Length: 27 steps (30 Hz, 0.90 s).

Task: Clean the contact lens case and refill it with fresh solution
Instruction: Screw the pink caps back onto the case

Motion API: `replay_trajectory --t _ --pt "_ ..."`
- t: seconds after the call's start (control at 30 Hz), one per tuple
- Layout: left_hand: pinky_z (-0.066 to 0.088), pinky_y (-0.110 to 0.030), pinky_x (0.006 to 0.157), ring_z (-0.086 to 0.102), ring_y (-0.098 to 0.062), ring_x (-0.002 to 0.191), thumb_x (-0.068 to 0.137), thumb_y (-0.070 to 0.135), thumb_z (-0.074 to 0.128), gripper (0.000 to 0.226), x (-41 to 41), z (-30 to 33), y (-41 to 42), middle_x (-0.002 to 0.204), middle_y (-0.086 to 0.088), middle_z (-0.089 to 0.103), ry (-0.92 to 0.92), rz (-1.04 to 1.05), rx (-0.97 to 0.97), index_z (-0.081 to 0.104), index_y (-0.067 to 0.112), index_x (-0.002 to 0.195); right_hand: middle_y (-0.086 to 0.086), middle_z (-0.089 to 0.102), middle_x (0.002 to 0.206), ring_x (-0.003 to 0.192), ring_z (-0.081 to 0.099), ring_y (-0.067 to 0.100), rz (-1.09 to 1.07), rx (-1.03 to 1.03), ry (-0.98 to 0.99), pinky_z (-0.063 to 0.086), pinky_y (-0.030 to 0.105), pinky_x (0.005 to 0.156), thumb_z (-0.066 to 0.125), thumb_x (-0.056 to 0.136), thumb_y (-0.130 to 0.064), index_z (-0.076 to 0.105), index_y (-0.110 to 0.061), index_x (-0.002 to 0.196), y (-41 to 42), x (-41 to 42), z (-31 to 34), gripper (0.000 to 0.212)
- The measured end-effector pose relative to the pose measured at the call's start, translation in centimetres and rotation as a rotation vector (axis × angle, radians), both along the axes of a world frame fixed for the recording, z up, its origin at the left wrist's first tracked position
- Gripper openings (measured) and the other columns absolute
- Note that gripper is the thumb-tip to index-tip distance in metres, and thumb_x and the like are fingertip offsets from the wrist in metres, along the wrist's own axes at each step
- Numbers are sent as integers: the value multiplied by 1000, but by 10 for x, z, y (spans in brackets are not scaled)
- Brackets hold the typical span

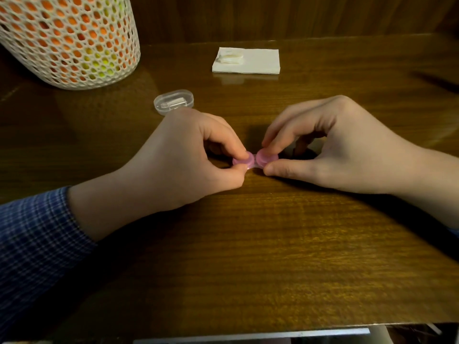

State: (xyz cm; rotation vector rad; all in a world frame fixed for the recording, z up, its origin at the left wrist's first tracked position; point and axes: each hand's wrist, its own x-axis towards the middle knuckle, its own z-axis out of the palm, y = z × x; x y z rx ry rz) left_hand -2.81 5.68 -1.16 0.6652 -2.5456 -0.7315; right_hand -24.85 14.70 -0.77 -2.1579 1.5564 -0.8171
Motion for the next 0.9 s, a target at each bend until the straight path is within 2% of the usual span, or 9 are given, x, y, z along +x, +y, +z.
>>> replay_trajectory --t 0.23,0.33,0.6,0.9 --pt "56 -14 83 71 2 93 79 22 82 16 0 -1 0 96 14 76 -1 3 2 81 24 95 -13 77 99 95 72 4 6 6 17 60 29 87 79 82 -33 82 -25 95 -1 2 3 15" --pt "53 -8 78 70 4 93 79 22 82 16 0 0 -1 96 14 76 -2 3 11 81 25 95 -13 76 99 94 72 5 4 12 14 60 28 87 79 82 -32 82 -25 95 0 3 3 15" --pt "58 -17 83 71 1 93 79 22 81 15 0 0 -1 95 14 76 9 -2 13 81 23 94 -15 78 102 98 72 -1 15 52 -35 58 23 91 78 80 -30 83 -24 95 -1 0 5 17" --pt "59 -22 83 72 0 92 79 21 83 16 0 0 0 95 13 76 9 -1 4 81 23 94 -9 80 103 100 74 3 21 100 -71 58 30 95 83 79 -24 83 -18 96 -3 -4 6 18"
